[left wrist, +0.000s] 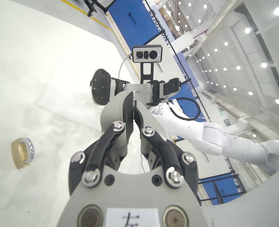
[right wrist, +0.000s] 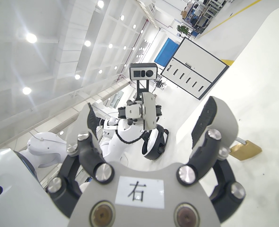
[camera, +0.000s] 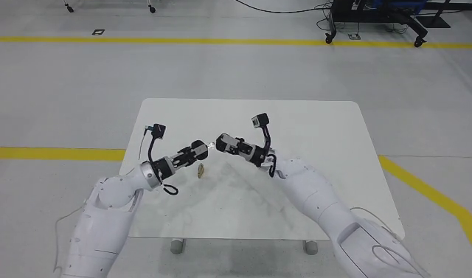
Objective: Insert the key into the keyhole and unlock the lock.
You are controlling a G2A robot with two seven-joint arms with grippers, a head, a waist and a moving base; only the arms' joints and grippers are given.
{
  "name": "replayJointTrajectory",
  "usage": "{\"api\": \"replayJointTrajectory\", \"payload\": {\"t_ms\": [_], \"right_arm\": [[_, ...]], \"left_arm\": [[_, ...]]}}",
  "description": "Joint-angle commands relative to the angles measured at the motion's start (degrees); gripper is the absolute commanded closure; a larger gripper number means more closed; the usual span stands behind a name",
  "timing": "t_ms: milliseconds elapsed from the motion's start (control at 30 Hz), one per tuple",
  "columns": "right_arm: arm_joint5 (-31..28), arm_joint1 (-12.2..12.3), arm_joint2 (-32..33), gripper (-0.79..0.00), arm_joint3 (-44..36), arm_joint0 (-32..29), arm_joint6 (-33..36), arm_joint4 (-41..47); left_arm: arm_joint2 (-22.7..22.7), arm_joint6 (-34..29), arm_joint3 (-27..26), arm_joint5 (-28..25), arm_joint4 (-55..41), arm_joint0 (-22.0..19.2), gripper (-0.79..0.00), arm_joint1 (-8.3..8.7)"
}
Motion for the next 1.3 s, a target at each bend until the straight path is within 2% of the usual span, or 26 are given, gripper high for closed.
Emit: {"api": "replayJointTrajectory", "payload": {"t_ms": [0, 67, 133, 267, 300, 367, 567, 1267], "right_arm": [[3.4, 0.7, 1.1, -0.785, -2.3, -1.1, 4.6, 3.1], [7.6, 1.7, 2.5, -0.785, -3.1, -1.6, 11.0, 6.1], [11.4, 2.6, 3.5, -0.785, -3.0, -1.5, 15.6, 6.6], [14.2, 3.7, 4.5, -0.767, -4.0, -1.8, 18.4, 5.0], [14.3, 3.9, 4.7, -0.613, -4.4, -2.0, 18.5, 4.7], [14.5, 4.1, 4.8, -0.388, -5.3, -2.4, 18.7, 4.2], [15.2, 4.2, 4.5, -0.268, -6.2, -2.9, 19.4, 2.8], [17.7, 3.7, 3.2, -0.172, -6.8, -2.9, 21.9, 2.6]], "left_arm": [[-0.1, -7.0, 1.8, 6.5, -6.7, -1.6, 0.0, 0.23], [-0.3, -11.7, 2.9, 9.4, -10.4, -3.0, 0.0, 0.41], [-0.4, -14.0, 3.6, 9.3, -9.9, -3.8, 0.0, 0.67], [0.7, -16.6, 3.5, 7.3, -7.1, -4.0, 0.0, 1.02], [0.9, -17.0, 3.5, 7.0, -6.7, -4.0, 0.0, 1.08], [1.2, -17.2, 3.5, 6.6, -6.0, -4.0, 0.0, 1.2], [1.9, -16.8, 3.6, 6.1, -5.5, -4.0, 0.0, 1.47], [3.1, -15.6, 3.4, 5.7, -5.7, -4.2, 0.0, 2.4]]}}
